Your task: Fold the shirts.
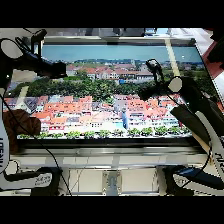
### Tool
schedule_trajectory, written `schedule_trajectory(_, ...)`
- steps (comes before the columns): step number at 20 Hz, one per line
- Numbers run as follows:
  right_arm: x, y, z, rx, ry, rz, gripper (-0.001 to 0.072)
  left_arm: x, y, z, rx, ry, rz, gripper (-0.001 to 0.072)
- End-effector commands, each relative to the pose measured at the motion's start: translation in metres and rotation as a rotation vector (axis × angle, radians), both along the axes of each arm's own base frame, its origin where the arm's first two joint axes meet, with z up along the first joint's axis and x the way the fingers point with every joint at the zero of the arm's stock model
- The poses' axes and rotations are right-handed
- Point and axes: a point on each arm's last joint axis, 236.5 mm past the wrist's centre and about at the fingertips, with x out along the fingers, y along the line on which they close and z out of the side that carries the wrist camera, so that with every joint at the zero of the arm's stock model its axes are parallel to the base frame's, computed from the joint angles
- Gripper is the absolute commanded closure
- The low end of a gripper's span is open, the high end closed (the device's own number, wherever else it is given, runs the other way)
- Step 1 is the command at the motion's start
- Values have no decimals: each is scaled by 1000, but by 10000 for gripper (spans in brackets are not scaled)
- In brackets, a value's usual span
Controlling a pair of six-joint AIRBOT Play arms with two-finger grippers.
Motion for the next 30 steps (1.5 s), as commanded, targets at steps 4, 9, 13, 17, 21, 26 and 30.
schedule_trajectory(4, 0, 0, 0, 0, 1, 0, 339, 0, 0, 0, 3, -1, 0, 697)
schedule_trajectory(9, 0, 0, 0, 0, 1, 0, 338, 40, 42, 11, 178, -188, 67, 686)
schedule_trajectory(13, 0, 0, 0, 1, 0, 0, 338, 96, 128, 68, 571, -531, 196, 298)
schedule_trajectory(17, 18, 1, 11, 19, -82, -23, 338, 134, 186, 118, 547, -803, 399, 73)
schedule_trajectory(21, 21, 4, 14, 39, -97, -30, 338, 148, 292, 42, 387, -668, 707, 68)
schedule_trajectory(26, 21, 11, 17, 78, -93, -37, 338, 162, 365, -96, 129, -477, 945, 58)
schedule_trajectory(30, 21, 23, 23, 164, -79, -69, 338, 174, 386, -175, -136, -425, 1138, 8)
